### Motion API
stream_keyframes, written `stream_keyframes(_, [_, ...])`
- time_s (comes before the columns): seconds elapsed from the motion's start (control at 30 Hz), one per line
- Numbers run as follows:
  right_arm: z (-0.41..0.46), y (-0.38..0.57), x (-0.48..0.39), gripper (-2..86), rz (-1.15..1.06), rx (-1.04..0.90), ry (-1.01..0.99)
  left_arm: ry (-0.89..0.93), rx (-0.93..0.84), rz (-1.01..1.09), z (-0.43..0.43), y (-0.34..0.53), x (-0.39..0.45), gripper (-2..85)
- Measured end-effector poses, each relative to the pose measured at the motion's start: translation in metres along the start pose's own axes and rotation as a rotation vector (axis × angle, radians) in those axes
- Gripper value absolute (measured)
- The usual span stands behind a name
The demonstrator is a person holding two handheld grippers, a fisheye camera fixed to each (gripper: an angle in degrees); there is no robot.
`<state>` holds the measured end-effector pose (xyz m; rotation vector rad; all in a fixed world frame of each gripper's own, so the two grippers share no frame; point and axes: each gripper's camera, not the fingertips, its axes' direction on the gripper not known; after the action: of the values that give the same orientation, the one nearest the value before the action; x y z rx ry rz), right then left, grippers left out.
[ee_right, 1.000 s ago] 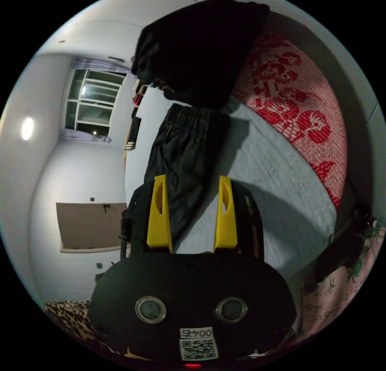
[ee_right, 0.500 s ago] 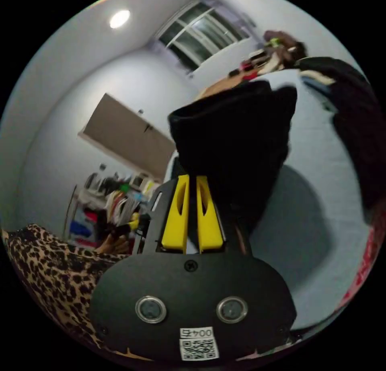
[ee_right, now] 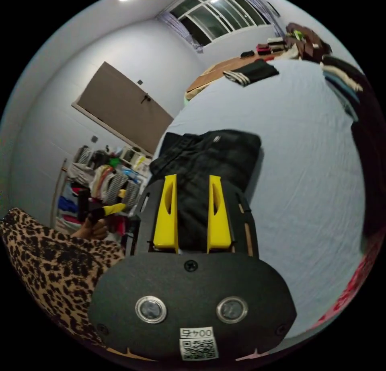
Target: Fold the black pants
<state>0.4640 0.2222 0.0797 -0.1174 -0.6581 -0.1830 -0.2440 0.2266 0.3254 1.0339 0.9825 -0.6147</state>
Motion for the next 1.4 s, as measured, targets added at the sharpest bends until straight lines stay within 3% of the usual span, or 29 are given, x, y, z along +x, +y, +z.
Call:
stream_keyframes(0.13, [0.03, -0.043, -0.004, 16.4, -0.117, -0.043, 0.11, -0.009, 0.0, -0.033, -0.008, 0.002, -0.002, 13.8])
stream_keyframes(0.3, [0.097, -0.109, 0.0, 23.3, -0.215, -0.253, 0.235, 0.029, 0.004, -0.113, -0.021, 0.008, -0.01, 16.1])
stream_keyframes(0.4, [0.133, -0.124, 0.008, 22.8, -0.197, -0.414, 0.181, 0.088, 0.009, -0.154, -0.024, 0.005, -0.009, 17.0])
stream_keyframes(0.47, [0.149, -0.121, 0.009, 17.2, -0.164, -0.543, 0.092, 0.12, 0.008, -0.158, -0.024, 0.0, -0.005, 17.3])
stream_keyframes(0.57, [0.136, -0.106, -0.009, 8.7, -0.16, -0.47, -0.028, 0.182, -0.026, -0.144, -0.015, -0.014, 0.006, 17.7])
stream_keyframes(0.67, [0.108, -0.072, -0.049, 6.5, -0.177, -0.348, -0.185, 0.237, -0.061, -0.105, -0.002, -0.031, 0.022, 18.9])
stream_keyframes(1.03, [0.108, 0.043, -0.157, 6.4, -0.323, -0.307, -0.125, 0.188, -0.093, -0.169, 0.042, -0.076, 0.051, 23.6])
stream_keyframes(1.1, [0.109, 0.052, -0.166, 6.4, -0.328, -0.295, -0.094, 0.223, -0.1, -0.212, 0.052, -0.084, 0.051, 21.1])
stream_keyframes(1.2, [0.107, 0.061, -0.178, 7.0, -0.309, -0.261, -0.027, 0.171, -0.113, -0.197, 0.058, -0.088, 0.057, 8.5])
stream_keyframes(1.33, [0.076, 0.078, -0.175, 7.4, -0.232, -0.147, -0.003, 0.164, -0.049, -0.151, 0.053, -0.081, 0.068, 6.0])
stream_keyframes(1.4, [0.046, 0.1, -0.165, 6.4, -0.149, -0.099, 0.134, 0.19, -0.032, -0.161, 0.049, -0.076, 0.071, 5.4])
